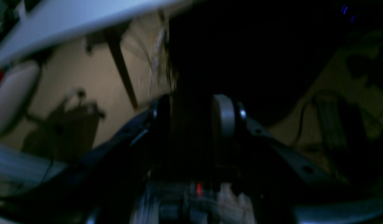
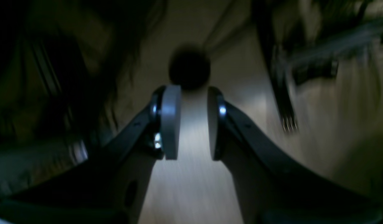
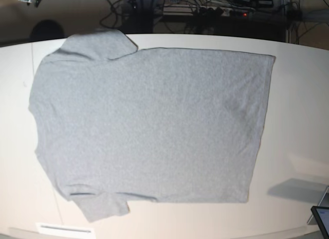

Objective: Fold the T-shirt properly
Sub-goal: 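Lower both grippers onto the shirt's shoulder edge near the collar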

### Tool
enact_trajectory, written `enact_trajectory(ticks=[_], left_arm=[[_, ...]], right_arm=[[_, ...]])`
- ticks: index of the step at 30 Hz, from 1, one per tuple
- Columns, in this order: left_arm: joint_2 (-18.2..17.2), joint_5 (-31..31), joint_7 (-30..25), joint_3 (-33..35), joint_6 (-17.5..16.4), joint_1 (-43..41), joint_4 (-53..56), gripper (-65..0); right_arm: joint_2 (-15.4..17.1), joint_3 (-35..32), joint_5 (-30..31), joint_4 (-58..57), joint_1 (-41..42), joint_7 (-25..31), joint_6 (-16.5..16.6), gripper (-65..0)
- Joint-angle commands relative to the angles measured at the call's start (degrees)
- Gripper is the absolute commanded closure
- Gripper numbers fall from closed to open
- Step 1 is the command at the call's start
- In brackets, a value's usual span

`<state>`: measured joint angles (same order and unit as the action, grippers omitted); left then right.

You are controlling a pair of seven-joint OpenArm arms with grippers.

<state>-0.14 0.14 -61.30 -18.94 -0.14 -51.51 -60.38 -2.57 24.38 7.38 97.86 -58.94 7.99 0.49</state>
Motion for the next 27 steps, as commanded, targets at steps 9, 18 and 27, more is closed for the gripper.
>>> enact_trajectory(ticks=[9, 18, 27], left_arm=[[1.33, -0.45, -12.50, 1.40, 0.19, -2.52, -11.93, -22.7], [1.33, -0.45, 0.07, 5.36, 0.19, -2.25, -26.26, -22.7], [-3.15, -0.10, 21.08, 5.62, 0.01, 3.73, -37.25, -23.3]], right_arm=[[-1.17, 0.37, -0.04, 6.44, 2.89, 14.47, -0.27, -13.6], [-0.20, -0.51, -0.74, 15.23, 10.28, 13.86, -0.27, -14.2], [2.00, -13.35, -17.53, 15.94, 21.88, -1.62, -0.27, -15.1]])
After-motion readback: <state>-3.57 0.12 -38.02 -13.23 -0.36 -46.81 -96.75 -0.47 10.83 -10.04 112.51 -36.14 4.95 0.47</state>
